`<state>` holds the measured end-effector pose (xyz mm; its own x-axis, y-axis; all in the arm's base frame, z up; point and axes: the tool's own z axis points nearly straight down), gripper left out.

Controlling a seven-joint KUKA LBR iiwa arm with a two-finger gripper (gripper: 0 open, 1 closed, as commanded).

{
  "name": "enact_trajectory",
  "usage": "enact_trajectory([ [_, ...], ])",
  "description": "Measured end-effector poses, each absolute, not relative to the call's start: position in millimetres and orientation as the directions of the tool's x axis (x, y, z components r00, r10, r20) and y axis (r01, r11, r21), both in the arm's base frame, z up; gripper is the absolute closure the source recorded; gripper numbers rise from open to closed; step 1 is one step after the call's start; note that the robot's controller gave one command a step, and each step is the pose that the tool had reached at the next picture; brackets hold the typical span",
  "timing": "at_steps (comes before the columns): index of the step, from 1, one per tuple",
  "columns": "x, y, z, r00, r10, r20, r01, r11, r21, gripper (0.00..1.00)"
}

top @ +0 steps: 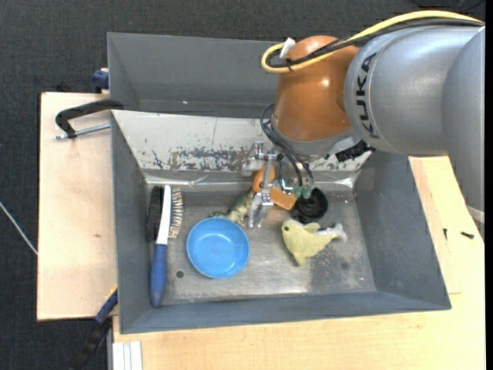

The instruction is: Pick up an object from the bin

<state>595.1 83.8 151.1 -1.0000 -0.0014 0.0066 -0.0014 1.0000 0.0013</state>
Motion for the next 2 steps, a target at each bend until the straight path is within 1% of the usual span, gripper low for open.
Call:
enact_trajectory([
  [1, 575.3, 120.3, 74.4, -0.977, -0.213, -0.003, -0.213, 0.977, 0.001, 0.00],
  [2, 544.2, 152.7, 102.8, -0.986, -0.164, -0.001, -0.164, 0.986, 0.003, 0.00],
])
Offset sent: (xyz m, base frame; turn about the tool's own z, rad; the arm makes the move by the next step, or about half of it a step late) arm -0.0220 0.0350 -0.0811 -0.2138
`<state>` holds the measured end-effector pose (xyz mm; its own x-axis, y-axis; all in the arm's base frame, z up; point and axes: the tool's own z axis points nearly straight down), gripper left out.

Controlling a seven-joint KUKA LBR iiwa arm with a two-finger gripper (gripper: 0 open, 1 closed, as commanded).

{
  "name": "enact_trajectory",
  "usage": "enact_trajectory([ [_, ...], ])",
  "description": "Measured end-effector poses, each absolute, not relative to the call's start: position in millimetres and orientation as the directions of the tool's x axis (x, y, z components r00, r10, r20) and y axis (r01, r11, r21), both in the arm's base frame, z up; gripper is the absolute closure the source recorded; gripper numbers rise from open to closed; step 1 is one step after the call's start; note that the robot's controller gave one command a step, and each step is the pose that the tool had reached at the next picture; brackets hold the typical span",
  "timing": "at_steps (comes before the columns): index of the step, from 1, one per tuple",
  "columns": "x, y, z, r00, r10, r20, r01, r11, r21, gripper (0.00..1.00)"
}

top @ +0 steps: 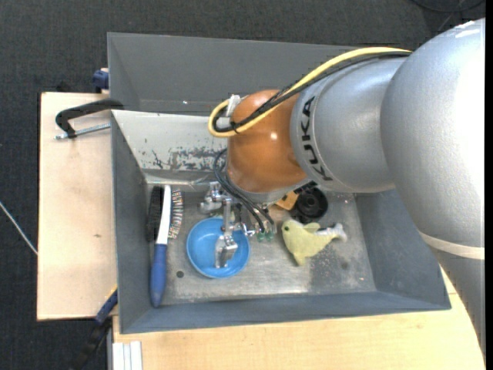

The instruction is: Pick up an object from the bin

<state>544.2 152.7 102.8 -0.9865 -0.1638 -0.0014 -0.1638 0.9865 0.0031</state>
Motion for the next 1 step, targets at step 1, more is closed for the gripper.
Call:
enact_trajectory([
  [1, 561.1, 162.3, 124.2, -0.984, -0.176, -0.009, -0.176, 0.984, 0.002, 0.00],
])
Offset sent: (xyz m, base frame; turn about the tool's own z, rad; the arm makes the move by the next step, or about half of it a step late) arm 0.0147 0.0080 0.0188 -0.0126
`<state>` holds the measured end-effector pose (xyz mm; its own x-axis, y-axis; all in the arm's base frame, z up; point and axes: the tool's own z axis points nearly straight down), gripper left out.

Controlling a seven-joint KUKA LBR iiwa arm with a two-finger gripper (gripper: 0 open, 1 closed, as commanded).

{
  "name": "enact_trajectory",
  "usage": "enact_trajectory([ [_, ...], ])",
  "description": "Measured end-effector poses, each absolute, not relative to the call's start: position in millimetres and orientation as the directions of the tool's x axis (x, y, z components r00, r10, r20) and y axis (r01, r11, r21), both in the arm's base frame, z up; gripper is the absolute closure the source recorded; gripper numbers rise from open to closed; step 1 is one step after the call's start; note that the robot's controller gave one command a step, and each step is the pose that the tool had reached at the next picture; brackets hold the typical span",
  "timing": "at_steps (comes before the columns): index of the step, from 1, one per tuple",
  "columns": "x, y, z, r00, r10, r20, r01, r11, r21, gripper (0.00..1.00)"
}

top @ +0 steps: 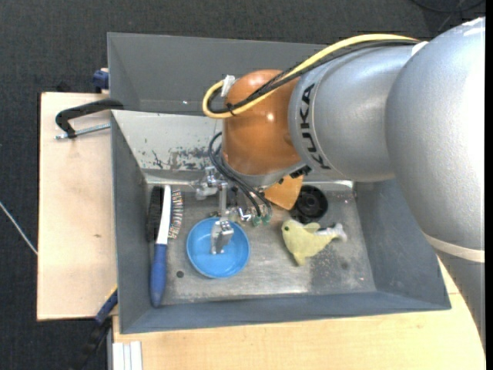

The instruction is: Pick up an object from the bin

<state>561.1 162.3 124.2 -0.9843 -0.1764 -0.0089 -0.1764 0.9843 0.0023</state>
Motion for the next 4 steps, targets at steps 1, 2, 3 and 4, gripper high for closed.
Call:
enact_trajectory([
  [1, 559.7, 141.8, 73.2, -0.978, -0.210, -0.005, -0.210, 0.978, 0.003, 0.00],
  [2, 561.1, 143.2, 75.3, -0.978, -0.210, -0.005, -0.210, 0.978, 0.002, 0.00],
  [3, 563.8, 144.4, 79.6, -0.978, -0.209, -0.012, -0.209, 0.978, 0.004, 1.00],
  [4, 567.1, 145.8, 150.0, -0.978, -0.208, -0.014, -0.208, 0.978, 0.002, 1.00],
])
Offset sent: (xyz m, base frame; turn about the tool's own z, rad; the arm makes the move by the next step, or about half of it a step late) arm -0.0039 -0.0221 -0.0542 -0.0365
